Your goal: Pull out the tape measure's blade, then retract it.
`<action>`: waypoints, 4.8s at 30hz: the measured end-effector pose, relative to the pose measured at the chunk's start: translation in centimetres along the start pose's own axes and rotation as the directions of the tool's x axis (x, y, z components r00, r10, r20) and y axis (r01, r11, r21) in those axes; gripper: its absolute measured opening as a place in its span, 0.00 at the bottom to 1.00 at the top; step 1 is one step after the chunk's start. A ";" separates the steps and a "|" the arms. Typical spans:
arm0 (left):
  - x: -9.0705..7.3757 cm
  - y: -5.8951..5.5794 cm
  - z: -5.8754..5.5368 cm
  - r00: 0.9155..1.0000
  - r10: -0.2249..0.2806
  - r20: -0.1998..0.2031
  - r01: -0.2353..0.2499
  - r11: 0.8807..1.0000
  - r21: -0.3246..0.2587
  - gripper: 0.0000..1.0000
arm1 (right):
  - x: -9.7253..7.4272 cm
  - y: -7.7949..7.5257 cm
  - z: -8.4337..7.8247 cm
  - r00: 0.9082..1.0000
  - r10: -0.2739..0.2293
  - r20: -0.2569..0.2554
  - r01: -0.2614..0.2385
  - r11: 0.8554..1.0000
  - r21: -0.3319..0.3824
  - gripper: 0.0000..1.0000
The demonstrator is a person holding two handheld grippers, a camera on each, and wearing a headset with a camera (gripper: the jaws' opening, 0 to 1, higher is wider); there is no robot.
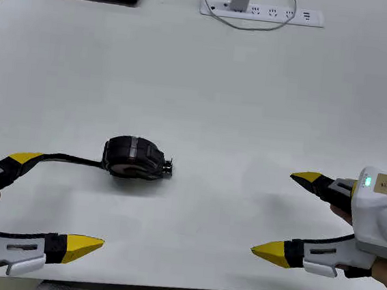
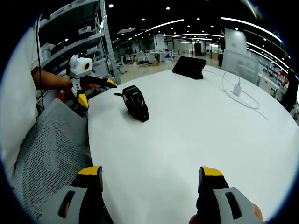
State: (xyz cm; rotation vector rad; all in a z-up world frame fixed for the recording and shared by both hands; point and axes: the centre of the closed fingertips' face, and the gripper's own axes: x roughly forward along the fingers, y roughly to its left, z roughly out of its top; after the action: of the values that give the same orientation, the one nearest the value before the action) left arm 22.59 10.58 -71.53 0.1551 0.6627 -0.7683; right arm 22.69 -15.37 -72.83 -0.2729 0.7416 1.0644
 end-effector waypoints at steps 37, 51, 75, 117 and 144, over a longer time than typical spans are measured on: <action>0.5 0.1 0.6 1.000 -0.014 0.015 0.014 1.000 -0.004 0.99 | 0.2 0.0 0.6 0.999 -0.003 0.032 0.004 1.000 -0.010 0.83; 1.5 0.4 1.4 0.999 -0.046 0.011 0.046 0.999 0.021 0.99 | 1.2 -0.9 1.6 0.999 0.018 0.032 -0.016 0.999 -0.046 0.82; 4.1 1.0 2.6 0.994 -0.111 -0.022 0.113 0.989 0.096 0.96 | 4.8 -1.8 2.9 0.996 0.085 0.031 -0.082 0.992 -0.099 0.81; 7.0 1.8 2.7 0.966 -0.183 -0.184 0.227 0.939 0.256 0.61 | 8.7 -0.9 5.6 0.983 0.182 -0.002 -0.179 0.967 -0.179 0.76; 8.2 1.9 2.2 0.945 -0.201 -0.256 0.284 0.895 0.344 0.34 | 10.2 -0.3 5.9 0.976 0.219 -0.004 -0.216 0.959 -0.185 0.74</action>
State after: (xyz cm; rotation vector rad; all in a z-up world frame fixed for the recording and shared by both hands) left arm 29.36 6.26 -75.00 0.5219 0.7416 -1.1319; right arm 28.24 -5.32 -75.40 -0.3454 0.6690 1.3467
